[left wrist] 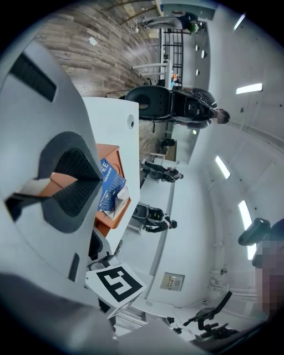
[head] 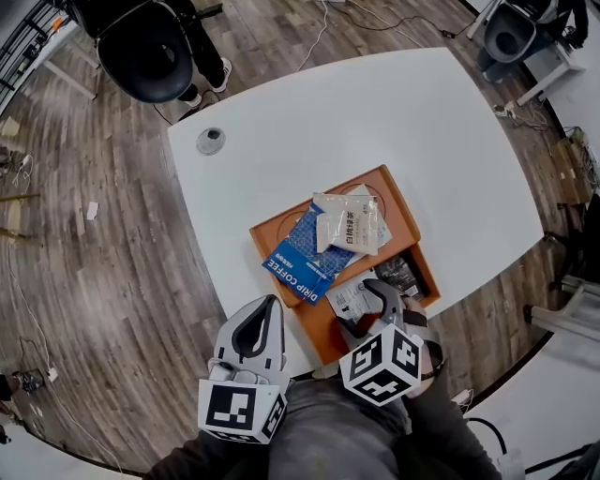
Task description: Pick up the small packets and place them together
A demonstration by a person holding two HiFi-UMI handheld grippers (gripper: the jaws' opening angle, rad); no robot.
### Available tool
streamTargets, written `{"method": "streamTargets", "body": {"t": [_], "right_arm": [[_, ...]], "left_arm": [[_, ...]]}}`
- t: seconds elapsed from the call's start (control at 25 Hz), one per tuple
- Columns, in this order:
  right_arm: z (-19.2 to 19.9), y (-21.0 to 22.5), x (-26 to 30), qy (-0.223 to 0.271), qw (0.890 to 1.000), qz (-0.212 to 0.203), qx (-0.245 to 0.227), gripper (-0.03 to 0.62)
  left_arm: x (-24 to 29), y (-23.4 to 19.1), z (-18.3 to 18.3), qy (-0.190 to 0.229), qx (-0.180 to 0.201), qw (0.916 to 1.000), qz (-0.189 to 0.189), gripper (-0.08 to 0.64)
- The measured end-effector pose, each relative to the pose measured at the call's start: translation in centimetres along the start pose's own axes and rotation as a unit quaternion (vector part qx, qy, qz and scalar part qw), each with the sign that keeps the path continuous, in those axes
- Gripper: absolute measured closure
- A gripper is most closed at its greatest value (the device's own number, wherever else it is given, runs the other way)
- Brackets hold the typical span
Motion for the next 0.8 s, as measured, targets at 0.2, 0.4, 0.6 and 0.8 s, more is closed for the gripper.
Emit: {"method": "streamTargets", "body": {"t": [0.2, 0.4, 0.6, 0.8], "right_arm": [[0.0, 0.6, 1.1, -0.014, 0.999, -0.031, 0.012, 0.281], [-0.2, 1.0, 1.2, -0.015, 0.998, -0.056, 0.025, 0.282], [-0.2, 1.1, 1.2, -0.009, 0.999, -0.047, 0.010, 0.428], [-0.6, 1.0, 0.5, 0.006, 1.000, -0.017, 0.005, 0.496]], "left_arm": [[0.6, -0.7, -0.1, -0.003, -0.009, 0.9999, -0.006, 0.563], [1.3, -1.4, 0.0, -0.010, -0.015, 0.9998, -0.011, 0.563], [1.4, -1.6, 0.2, -0.011, -0.014, 0.9998, -0.011, 0.563], [0.7, -1.5, -0.1, -0.006, -0.009, 0.9999, -0.009, 0.563]]}}
Point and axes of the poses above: the fingertips, and each gripper's own axes: x forward along the fingers, y to its right, z out of its underside, the point moved 2 cm from there along -x, backward along the fingers, and after that the axes turned 13 degrees about -z, right-handed, at the moved point
